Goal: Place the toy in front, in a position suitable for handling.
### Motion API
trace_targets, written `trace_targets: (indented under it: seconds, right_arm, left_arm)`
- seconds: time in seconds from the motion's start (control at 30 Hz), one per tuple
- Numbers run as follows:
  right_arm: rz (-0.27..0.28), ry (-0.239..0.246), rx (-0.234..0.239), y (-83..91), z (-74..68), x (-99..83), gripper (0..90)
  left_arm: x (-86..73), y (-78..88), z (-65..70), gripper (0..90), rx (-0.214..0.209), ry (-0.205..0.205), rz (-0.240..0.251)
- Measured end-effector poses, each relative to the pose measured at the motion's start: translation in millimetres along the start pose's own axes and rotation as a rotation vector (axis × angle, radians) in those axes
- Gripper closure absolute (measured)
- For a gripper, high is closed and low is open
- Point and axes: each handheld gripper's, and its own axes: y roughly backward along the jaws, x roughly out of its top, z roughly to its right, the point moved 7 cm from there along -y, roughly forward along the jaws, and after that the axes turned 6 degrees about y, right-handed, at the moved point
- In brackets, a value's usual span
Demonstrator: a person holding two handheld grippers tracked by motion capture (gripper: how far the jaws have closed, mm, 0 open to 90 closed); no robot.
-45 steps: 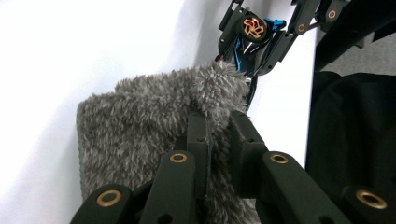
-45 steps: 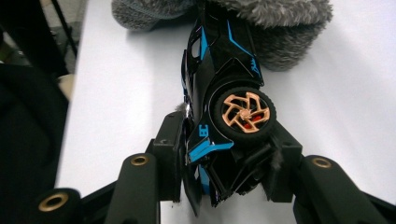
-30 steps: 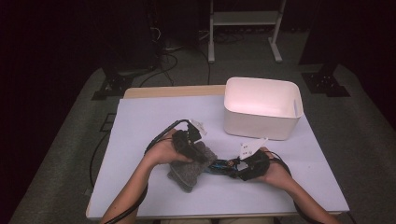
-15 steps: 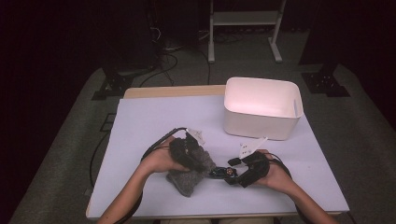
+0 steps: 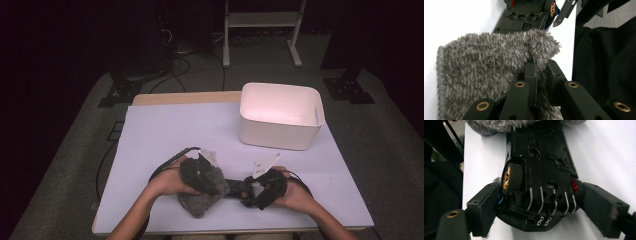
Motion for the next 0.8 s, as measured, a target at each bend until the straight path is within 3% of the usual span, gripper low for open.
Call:
trace_targets:
  seconds: [0.23, 0.3, 0.6, 0.8]
  right_arm:
    - [-0.038, 0.050, -0.019, -7.7, -6.1, -5.2, 16.8]
    - [-0.033, 0.042, -0.010, -6.7, -7.6, -4.7, 17.1]
    - [-0.025, 0.066, -0.021, -1.8, -11.8, -10.7, 22.4]
    - [-0.041, 0.159, -0.063, -1.4, -12.3, -8.6, 23.0]
  left_arm:
    - [-7.1, -7.9, 4.0, 81.0, -0.020, 0.006, -0.006]
    - [-8.3, -11.0, 4.3, 80.4, -0.019, 0.008, -0.009]
    - [0.6, -11.7, 5.0, 80.4, -0.039, 0.005, 0.014]
    - [17.9, -19.3, 5.9, 80.5, -0.052, -0.007, 0.027]
